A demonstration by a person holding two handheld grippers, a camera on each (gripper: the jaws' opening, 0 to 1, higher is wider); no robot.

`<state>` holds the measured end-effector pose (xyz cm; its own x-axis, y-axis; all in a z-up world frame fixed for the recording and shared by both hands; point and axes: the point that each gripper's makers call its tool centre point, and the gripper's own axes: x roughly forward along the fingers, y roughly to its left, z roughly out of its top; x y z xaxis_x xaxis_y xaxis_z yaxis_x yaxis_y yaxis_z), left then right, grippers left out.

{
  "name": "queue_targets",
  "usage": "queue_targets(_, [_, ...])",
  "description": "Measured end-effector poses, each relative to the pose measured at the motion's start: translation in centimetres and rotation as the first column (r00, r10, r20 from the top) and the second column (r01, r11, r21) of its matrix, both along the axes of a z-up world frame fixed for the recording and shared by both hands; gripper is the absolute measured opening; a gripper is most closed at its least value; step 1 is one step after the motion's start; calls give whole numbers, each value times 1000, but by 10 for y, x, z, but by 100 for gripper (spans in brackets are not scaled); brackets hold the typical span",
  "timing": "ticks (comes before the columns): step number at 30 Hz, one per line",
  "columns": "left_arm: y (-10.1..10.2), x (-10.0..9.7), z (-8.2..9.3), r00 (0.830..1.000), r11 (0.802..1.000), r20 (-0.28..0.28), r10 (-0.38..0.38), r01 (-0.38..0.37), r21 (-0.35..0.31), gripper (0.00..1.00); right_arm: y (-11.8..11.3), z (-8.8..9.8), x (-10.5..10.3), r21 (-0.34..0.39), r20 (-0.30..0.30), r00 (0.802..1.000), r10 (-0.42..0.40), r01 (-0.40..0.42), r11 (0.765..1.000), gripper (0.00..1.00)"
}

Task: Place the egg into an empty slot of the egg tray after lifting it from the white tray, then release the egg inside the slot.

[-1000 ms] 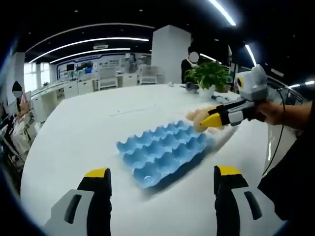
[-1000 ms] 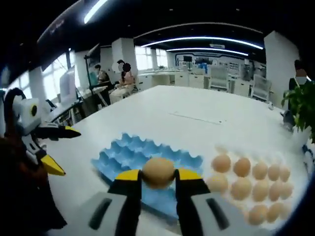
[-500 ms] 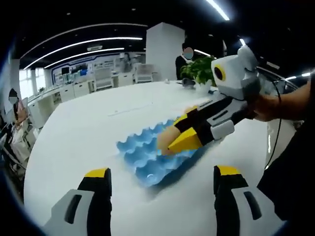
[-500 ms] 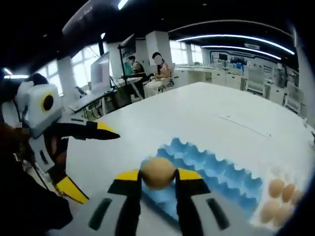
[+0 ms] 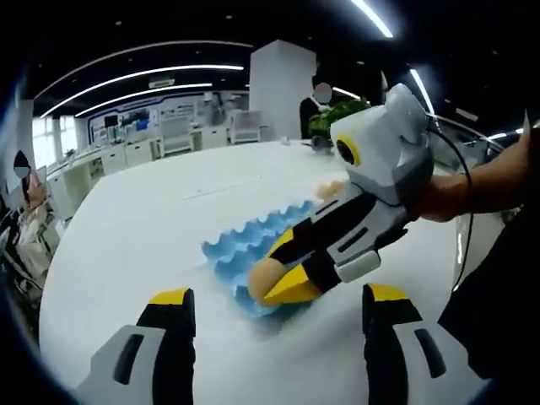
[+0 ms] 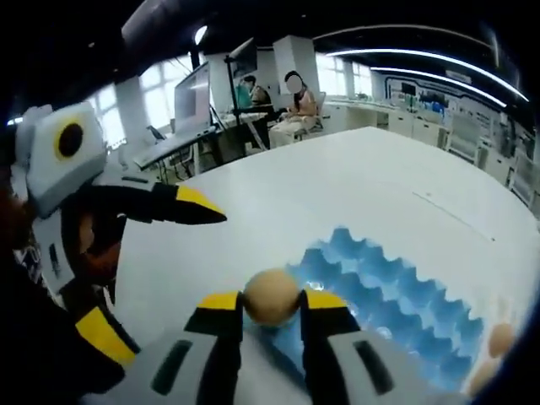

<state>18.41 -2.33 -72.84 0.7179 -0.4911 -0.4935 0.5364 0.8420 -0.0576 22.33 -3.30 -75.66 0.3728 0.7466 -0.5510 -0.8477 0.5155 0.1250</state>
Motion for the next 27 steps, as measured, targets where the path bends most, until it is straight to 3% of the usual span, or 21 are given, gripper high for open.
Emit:
queue_targets(3, [-1, 0, 1, 1000, 1000, 3, -9, 9, -7, 81, 6, -15, -2, -40, -17, 999, 30, -31, 999, 26])
queue_targets(6, [0, 0, 0, 1000, 1000, 2, -10, 10, -5, 80, 7, -19, 1, -63, -6, 999, 41, -41, 997, 26])
queue_targets(15, [0, -1, -3, 1000, 1000, -2, -10, 10, -10, 79, 8, -24, 1, -121, 25, 995, 95, -92, 988, 26])
queue_targets(27, [-1, -3, -4, 1000, 1000, -6, -16, 15, -11, 77, 13, -28, -4, -216, 101, 972, 212, -187, 958, 26])
